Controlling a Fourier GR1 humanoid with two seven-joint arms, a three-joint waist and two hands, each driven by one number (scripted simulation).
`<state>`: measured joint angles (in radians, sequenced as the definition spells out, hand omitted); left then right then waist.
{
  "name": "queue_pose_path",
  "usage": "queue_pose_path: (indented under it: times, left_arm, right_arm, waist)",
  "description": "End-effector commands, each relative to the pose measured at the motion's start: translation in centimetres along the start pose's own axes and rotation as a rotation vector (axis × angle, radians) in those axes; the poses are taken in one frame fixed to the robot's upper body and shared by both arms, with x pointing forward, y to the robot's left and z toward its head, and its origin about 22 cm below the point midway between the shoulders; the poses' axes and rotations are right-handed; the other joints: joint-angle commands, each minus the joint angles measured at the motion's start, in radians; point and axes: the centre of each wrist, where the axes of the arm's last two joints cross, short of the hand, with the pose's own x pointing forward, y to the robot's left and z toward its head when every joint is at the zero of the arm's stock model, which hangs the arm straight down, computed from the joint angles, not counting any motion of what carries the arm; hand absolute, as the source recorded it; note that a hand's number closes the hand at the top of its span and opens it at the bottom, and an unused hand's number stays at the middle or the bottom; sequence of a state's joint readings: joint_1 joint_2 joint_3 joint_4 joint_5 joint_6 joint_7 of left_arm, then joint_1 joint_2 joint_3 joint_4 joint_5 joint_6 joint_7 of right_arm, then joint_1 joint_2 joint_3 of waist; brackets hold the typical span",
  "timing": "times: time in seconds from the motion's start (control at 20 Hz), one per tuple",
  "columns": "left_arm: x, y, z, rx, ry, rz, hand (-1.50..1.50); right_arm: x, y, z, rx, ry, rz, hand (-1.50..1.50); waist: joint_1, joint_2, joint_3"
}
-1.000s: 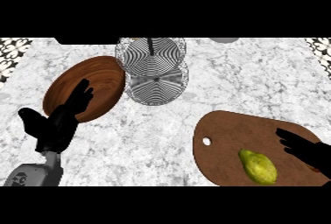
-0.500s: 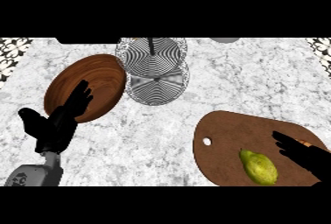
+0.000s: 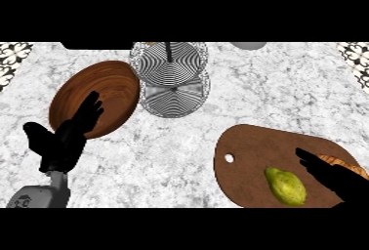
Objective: Pick the pear from the cutting board and place it in the tiered basket
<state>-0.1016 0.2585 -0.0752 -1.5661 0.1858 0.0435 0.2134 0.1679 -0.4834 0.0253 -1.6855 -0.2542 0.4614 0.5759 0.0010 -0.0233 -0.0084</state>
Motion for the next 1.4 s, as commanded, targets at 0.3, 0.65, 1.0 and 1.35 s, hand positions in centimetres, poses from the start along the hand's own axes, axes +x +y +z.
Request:
queue_pose_path:
  times: [0.3, 0.65, 1.0, 1.35]
  left_arm:
    - [-0.3, -3.8, -1.5, -0.102, 0.03, 0.059, 0.0]
    - [-0.7, -4.0, -0.2, -0.106, 0.024, 0.038, 0.0]
    - [0.0, -3.1, -1.7, -0.106, 0.028, 0.036, 0.0]
    - [0.4, -4.2, -0.9, -0.103, 0.028, 0.052, 0.0]
  right_arm:
    - [-2.0, 3.8, -3.1, 0.05, 0.012, -0.037, -1.5]
    - [-1.4, 5.0, -4.0, 0.09, -0.016, -0.038, -1.5]
    - [0.3, 5.5, -4.3, 0.085, -0.154, -0.021, 1.5]
    - [-1.2, 5.6, -3.4, 0.006, -0.167, -0.082, 1.5]
  waist:
    - [-0.012, 0.026, 0.009]
    - [-0.003, 0.026, 0.009]
    - [-0.012, 0.027, 0.008]
    - [-0.008, 0.023, 0.008]
